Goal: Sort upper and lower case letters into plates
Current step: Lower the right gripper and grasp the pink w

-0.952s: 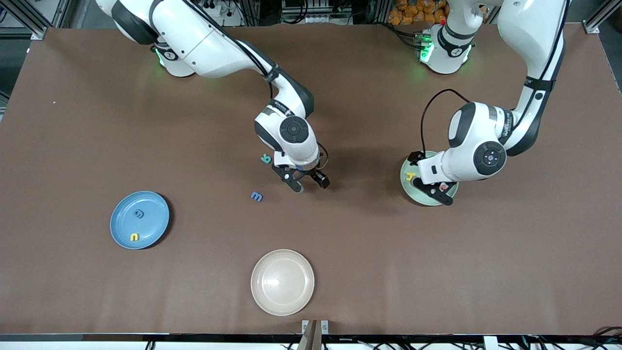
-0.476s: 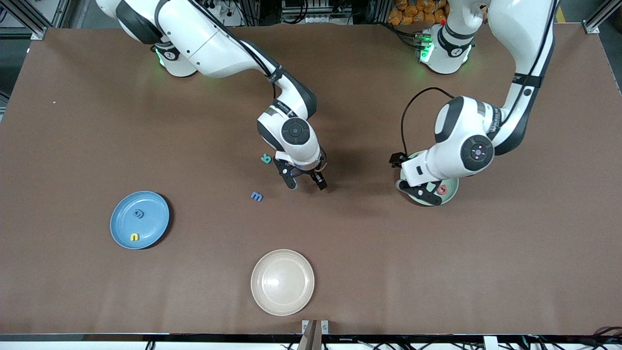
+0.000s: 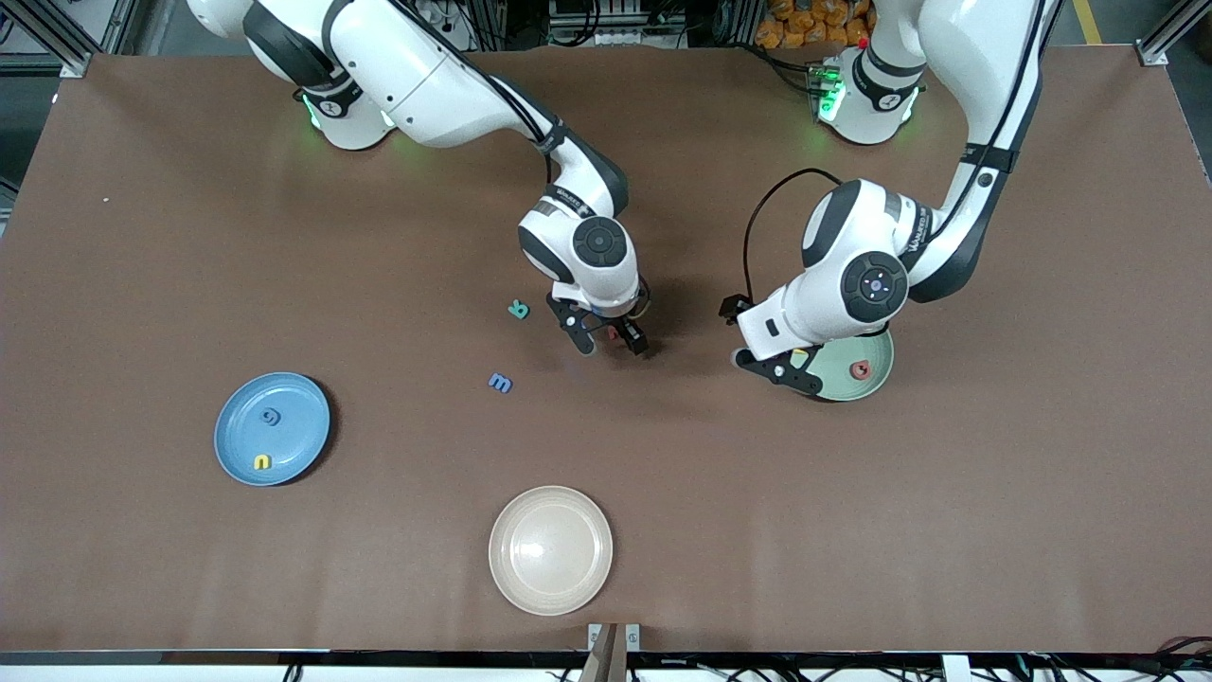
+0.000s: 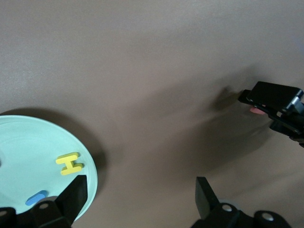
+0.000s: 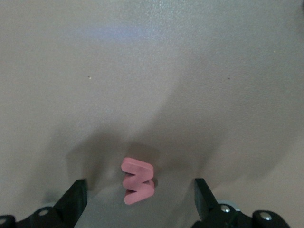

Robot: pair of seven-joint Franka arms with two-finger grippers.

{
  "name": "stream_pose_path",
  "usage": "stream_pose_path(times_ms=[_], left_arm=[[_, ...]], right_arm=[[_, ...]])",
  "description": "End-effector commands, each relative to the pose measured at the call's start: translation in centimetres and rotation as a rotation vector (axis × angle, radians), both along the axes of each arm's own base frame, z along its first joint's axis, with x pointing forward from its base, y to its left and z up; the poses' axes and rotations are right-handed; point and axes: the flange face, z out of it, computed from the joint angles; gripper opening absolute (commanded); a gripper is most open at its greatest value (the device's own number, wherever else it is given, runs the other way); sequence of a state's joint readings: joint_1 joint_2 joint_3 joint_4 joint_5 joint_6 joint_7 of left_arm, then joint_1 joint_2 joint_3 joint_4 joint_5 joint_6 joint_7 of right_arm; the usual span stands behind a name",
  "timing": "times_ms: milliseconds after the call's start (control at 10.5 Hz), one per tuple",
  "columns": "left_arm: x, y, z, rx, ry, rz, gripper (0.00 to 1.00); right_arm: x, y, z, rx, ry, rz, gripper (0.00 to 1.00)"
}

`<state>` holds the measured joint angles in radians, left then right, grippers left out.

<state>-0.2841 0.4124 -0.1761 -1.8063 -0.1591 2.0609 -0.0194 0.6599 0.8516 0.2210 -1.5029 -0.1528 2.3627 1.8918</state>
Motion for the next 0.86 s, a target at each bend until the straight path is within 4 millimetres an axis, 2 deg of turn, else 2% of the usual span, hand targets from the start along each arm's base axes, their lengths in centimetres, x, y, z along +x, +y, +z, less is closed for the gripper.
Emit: stream_pose_path(times_ms=[0, 476, 571, 667, 762], left_arm=[[0.3, -0.1, 0.2, -0.012, 0.02, 0.018, 1.0], [0.4, 0.0, -0.1, -0.011, 0.024, 0.019, 1.0], [0.4, 0.0, -0.2, -0.01, 0.026, 0.022, 1.0], [0.5, 0.3, -0.3, -0.01, 0.027, 0.025, 1.0], [0.5, 0.3, -0.3, -0.009, 0.029, 0.025, 1.0]], right_arm=[[0.1, 0.0, -0.1, -0.033, -0.035, 0.02, 1.0], [-0.1, 0.2, 0.0, -0.038, -0.048, 0.038, 1.0], [-0.8, 0.7, -0.6, -0.039, -0.047, 0.053, 0.66], [-0.9, 0.9, -0.5, -0.035, -0.051, 0.055, 0.01], [-0.9, 0.8, -0.6, -0.038, -0.05, 0.058, 0.0]])
